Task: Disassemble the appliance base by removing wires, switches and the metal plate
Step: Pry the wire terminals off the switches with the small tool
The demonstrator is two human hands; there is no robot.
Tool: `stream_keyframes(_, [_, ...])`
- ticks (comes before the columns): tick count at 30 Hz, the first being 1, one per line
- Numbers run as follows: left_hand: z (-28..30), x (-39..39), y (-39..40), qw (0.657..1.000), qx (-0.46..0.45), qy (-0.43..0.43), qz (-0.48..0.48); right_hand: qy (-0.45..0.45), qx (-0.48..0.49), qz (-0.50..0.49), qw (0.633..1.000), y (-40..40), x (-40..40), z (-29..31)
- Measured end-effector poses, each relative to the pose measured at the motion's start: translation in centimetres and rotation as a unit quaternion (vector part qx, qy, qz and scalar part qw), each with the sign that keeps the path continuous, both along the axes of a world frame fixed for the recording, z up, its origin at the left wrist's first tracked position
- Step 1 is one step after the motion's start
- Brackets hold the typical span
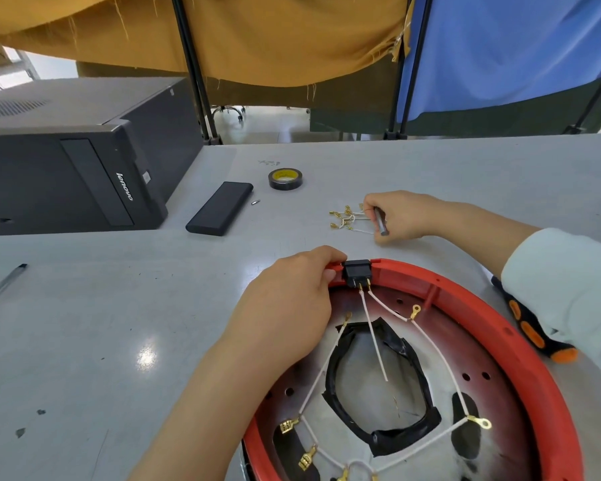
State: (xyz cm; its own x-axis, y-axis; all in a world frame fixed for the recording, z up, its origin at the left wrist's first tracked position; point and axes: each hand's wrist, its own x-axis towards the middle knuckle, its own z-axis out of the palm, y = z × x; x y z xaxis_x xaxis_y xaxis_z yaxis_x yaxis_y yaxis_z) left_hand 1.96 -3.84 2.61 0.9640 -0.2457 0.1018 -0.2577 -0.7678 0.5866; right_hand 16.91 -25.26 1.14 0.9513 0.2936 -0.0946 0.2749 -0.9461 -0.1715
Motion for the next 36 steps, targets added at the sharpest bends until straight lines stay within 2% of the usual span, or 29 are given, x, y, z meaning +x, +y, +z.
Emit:
stream_keyframes(6, [0.1, 0.3, 0.0, 1.0, -0.003, 0.003, -0.004, -0.064, 0.009, -0.05, 0.997, -0.7, 0.6, -0.8])
stream_keyframes(8, [0.1, 0.3, 0.1, 1.0, -0.003, 0.004, -0.006, -0.072, 0.043, -0.049, 0.995, -0.4, -0.1, -0.1])
stream_keyframes(11, [0.0, 0.4, 0.2, 1.0, -0.001, 0.005, -0.008, -0.068, 0.193, -0.04, 0.978, 0.6, -2.9, 2.1])
stream_keyframes(14, [0.0, 0.5, 0.1, 1.0, 0.001, 0.01, -0.005, -0.041, 0.345, -0.015, 0.938, 2.3, -7.7, 4.4])
stream_keyframes(17, [0.0, 0.6, 0.1, 1.0, 0.001, 0.009, -0.009, -0.027, 0.434, 0.016, 0.9, 3.6, -12.1, 5.3])
stream_keyframes(21, [0.2, 0.7, 0.0, 1.0, 0.023, -0.005, -0.021, -0.044, 0.419, 0.004, 0.907, 4.8, -14.3, 4.0])
stream_keyframes(25, [0.9, 1.4, 0.3, 0.997, 0.064, 0.016, -0.04, -0.066, 0.481, -0.065, 0.872, 5.1, -13.7, 3.3])
stream_keyframes(26, [1.1, 1.7, 0.3, 0.996, 0.072, 0.025, -0.05, -0.077, 0.478, -0.071, 0.872, 5.1, -13.4, 3.2])
stream_keyframes(30, [0.8, 2.0, 0.1, 0.996, 0.042, 0.014, -0.075, -0.126, 0.405, -0.053, 0.904, 5.2, -12.7, 2.2])
stream_keyframes(36, [-0.2, 2.5, 0.2, 0.997, 0.012, -0.012, -0.079, -0.176, 0.357, -0.024, 0.917, 5.3, -12.6, 1.6])
